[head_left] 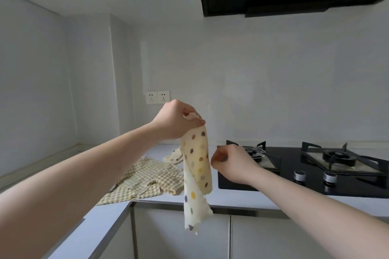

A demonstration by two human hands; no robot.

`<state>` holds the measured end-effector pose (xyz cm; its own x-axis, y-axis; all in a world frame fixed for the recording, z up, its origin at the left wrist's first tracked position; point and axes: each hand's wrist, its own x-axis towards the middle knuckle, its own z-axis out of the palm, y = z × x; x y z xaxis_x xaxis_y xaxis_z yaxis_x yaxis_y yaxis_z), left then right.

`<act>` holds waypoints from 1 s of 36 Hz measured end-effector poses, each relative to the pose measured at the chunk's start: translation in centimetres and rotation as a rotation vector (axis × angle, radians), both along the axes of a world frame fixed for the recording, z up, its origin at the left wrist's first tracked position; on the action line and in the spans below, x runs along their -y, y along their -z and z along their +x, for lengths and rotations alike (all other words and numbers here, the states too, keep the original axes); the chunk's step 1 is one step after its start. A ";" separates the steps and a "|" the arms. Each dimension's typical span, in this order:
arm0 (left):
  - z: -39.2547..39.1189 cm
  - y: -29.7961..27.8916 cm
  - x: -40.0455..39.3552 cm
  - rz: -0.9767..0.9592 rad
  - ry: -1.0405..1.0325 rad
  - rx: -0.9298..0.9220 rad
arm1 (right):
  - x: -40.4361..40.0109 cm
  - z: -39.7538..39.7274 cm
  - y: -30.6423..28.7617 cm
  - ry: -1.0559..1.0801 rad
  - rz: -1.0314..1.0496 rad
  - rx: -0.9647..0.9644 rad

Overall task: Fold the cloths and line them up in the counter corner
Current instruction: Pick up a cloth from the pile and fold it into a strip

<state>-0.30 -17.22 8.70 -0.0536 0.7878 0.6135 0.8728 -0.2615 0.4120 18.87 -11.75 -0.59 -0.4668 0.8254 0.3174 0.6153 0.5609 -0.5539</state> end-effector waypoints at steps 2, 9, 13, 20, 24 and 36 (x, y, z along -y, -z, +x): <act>0.4 -0.1 0.0 -0.003 0.010 0.033 | -0.4 0.9 0.1 -0.009 -0.041 -0.019; 1.8 0.3 -0.3 -0.011 0.040 0.015 | -0.9 1.9 0.1 -0.140 -0.203 -0.221; 2.7 0.4 -0.6 -0.026 0.051 0.018 | 0.1 1.3 0.1 -0.160 -0.205 -0.221; 3.1 0.5 -0.8 -0.021 0.036 0.035 | -0.3 1.6 1.2 -0.070 -0.069 -0.204; 2.1 1.0 -0.9 -0.050 0.002 0.041 | -1.0 2.8 1.2 0.038 -0.044 -0.215; 0.2 5.0 -2.7 -0.117 -0.059 0.067 | -3.4 6.1 2.3 0.140 0.036 0.047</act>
<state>-0.15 -14.48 3.75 -0.1397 0.8482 0.5109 0.8549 -0.1570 0.4945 24.93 -8.39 -2.85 -0.3624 0.8720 0.3290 0.7137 0.4867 -0.5037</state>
